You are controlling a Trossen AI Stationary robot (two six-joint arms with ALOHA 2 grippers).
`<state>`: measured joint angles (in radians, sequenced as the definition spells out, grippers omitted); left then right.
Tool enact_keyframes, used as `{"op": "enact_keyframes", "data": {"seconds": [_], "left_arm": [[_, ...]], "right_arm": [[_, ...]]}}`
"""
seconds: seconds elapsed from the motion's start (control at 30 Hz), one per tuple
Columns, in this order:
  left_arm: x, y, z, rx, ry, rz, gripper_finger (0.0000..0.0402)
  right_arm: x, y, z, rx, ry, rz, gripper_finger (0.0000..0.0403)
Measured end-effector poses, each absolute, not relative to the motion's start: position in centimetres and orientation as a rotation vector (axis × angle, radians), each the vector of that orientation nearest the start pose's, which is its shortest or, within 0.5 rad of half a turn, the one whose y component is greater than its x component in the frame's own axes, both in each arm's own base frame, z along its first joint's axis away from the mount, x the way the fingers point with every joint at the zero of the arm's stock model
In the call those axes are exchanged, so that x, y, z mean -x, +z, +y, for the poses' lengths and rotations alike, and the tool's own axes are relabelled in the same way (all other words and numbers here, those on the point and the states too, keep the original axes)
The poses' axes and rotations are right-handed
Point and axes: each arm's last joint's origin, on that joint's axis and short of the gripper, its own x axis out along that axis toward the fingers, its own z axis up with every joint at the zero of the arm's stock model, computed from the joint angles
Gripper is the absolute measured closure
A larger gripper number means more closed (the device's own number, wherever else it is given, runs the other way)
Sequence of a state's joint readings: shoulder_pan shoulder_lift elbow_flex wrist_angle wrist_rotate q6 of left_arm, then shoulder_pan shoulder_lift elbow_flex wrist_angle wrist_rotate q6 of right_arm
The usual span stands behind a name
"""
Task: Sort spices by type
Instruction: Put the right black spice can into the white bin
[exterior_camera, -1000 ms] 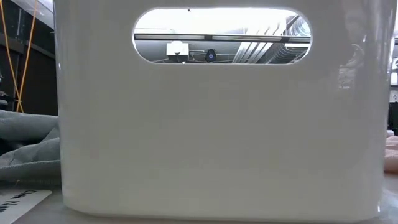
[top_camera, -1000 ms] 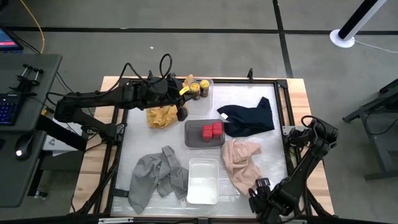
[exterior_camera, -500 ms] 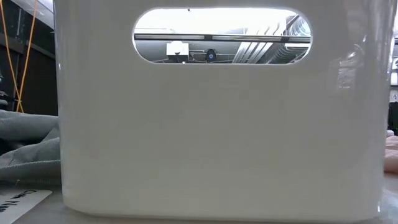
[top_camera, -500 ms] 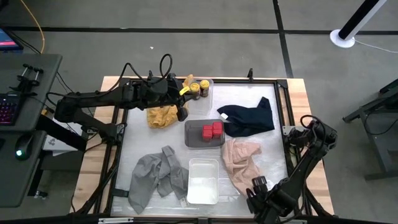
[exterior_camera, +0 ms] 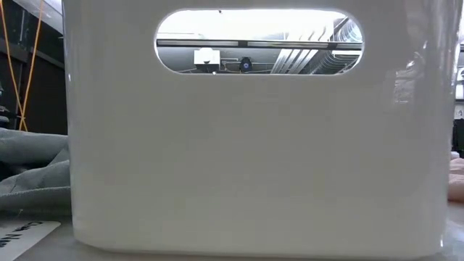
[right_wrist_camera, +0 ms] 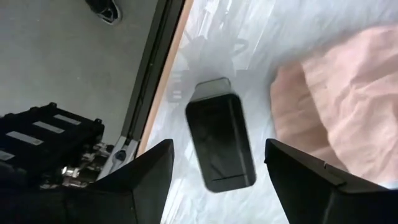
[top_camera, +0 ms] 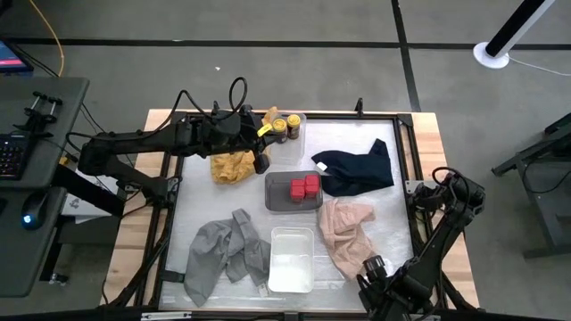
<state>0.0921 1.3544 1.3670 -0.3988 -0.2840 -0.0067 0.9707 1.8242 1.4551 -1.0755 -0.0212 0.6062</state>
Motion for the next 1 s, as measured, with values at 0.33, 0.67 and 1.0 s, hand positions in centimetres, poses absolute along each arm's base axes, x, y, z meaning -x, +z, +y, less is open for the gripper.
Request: {"op": "enact_keyframes", "data": {"seconds": [0.33,0.67,1.0], "left_arm": [[-29.4,38.8,3.5,-0.031,0.373,0.386,0.0401],[-27.8,40.3,3.1,-0.04,0.347,0.337,0.0401],[-18.8,46.1,1.8,-0.044,0.327,0.078,0.0402]], "right_arm": [[-20.2,20.6,29.5,0.25,0.352,1.532,0.0155],[-20.9,19.2,29.5,0.242,0.296,1.57,0.0219],[-22.2,25.0,24.0,0.119,0.156,1.584,0.0292]]}}
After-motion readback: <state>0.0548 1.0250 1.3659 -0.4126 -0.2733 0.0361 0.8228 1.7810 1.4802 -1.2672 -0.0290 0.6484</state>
